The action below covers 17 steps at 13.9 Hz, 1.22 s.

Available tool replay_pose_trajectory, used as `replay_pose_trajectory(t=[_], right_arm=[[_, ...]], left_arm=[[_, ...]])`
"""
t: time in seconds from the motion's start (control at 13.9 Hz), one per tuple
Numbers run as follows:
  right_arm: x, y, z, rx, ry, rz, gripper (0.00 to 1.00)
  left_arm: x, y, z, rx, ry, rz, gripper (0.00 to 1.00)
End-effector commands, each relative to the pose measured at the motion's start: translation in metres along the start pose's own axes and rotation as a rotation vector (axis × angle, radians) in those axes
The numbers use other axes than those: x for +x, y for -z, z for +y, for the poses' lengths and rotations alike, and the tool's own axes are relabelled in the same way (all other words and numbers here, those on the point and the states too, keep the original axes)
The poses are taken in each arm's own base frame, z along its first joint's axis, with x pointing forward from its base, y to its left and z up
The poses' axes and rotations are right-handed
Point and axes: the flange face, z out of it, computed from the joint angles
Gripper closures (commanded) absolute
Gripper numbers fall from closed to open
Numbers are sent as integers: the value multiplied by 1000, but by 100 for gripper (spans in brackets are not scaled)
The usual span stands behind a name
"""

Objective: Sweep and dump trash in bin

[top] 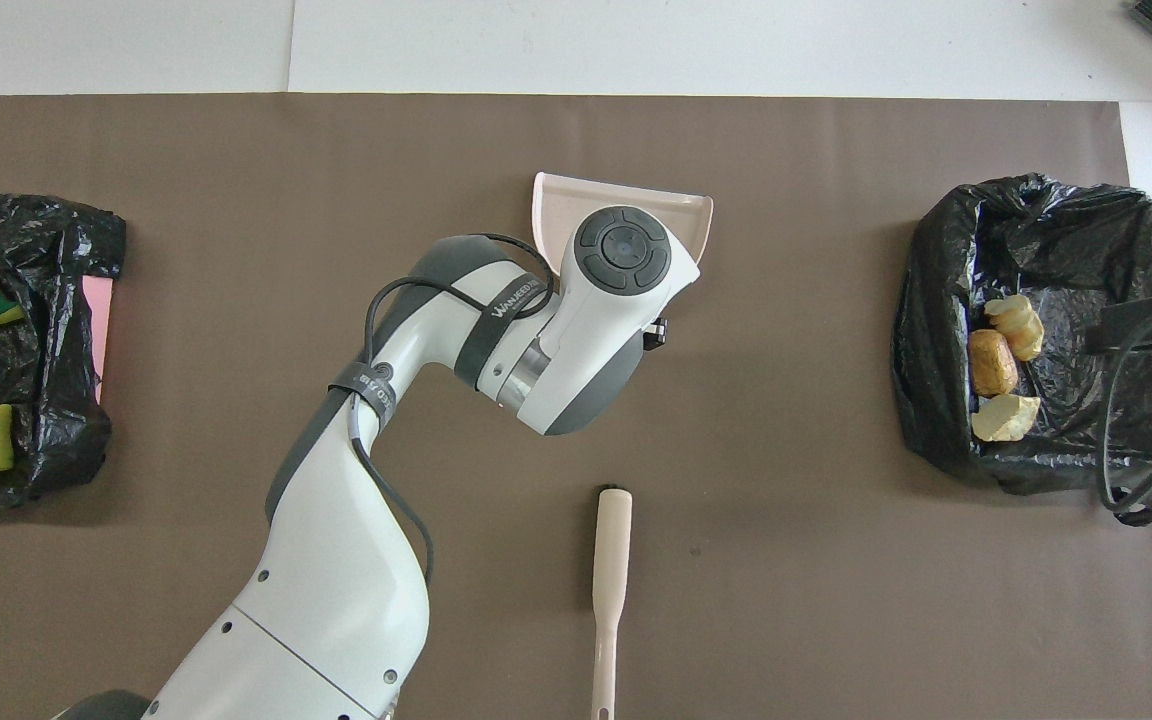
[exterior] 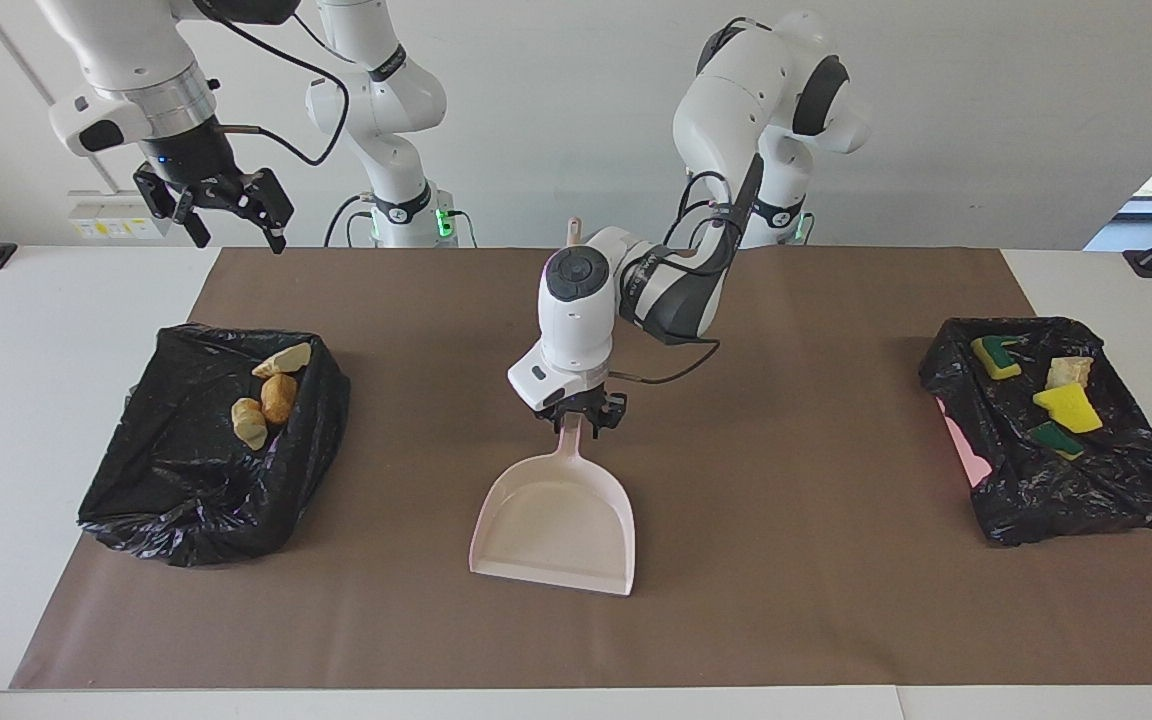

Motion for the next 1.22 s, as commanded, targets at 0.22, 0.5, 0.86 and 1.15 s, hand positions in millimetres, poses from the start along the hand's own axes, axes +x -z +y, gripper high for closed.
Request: replay_pose_trajectory(t=[0.22,0.5,0.86,1.15], right_arm=[[-5,2,2,17,10,-9,0],[-5,2,2,18,9,-8,0],[-5,2,2,17,9,-8,0],[-5,2,2,17,9,-9,0]], left_arm=[[-6,77,-56,16,36,60,0],[-30,150,-165,3,26,95,0],[-63,240,-294,13,-19,90,0],[-94,300,-358,3,-16,68,0]])
